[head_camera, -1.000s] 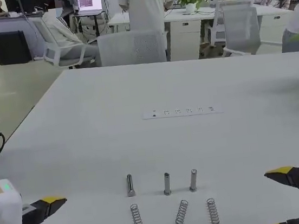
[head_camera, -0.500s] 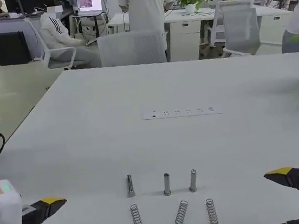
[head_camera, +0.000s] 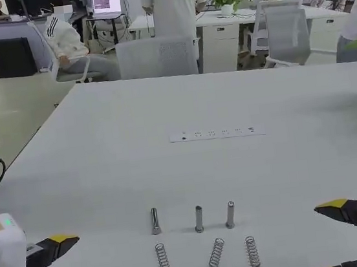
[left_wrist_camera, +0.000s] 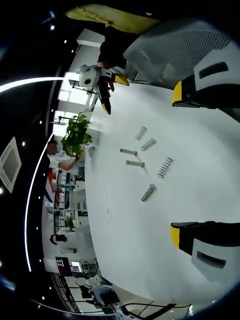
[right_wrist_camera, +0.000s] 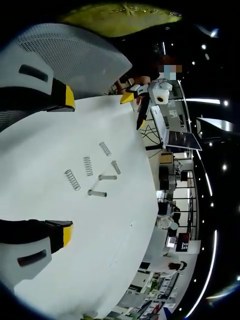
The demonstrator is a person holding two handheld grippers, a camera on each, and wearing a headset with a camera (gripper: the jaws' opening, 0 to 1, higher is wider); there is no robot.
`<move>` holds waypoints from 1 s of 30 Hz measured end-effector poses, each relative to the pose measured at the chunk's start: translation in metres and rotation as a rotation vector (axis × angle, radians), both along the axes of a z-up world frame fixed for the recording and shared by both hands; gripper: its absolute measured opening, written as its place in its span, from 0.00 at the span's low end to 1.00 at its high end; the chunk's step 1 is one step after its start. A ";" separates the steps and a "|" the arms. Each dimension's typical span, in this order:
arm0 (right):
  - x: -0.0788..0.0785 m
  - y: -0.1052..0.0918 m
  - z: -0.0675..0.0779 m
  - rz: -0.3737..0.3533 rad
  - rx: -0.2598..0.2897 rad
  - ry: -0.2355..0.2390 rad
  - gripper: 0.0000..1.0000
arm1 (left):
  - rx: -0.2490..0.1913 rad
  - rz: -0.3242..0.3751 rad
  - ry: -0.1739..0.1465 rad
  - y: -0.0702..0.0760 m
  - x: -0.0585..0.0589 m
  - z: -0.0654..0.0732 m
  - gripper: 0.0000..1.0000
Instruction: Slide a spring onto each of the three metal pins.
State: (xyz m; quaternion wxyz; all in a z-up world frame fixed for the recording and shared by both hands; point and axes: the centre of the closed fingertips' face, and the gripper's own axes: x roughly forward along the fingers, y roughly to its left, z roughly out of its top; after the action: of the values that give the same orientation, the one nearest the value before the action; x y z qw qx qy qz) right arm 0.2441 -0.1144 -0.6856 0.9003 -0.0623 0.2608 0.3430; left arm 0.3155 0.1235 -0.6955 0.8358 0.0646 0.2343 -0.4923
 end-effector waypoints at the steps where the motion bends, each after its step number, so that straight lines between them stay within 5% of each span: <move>1: 0.000 0.000 0.000 0.000 -0.001 0.000 0.89 | -0.001 0.000 0.000 0.000 0.000 0.000 0.93; 18: -0.002 0.002 -0.001 -0.001 0.004 0.002 0.89 | 0.005 0.006 0.002 -0.003 0.011 0.001 0.91; 30: -0.001 0.001 -0.002 -0.004 0.006 0.004 0.89 | 0.017 0.002 -0.007 -0.017 0.039 0.004 0.88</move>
State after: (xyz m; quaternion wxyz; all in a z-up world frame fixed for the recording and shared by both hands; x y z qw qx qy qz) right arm 0.2426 -0.1138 -0.6875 0.9006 -0.0585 0.2615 0.3422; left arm 0.3549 0.1064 -0.6916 0.8367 0.0734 0.2356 -0.4890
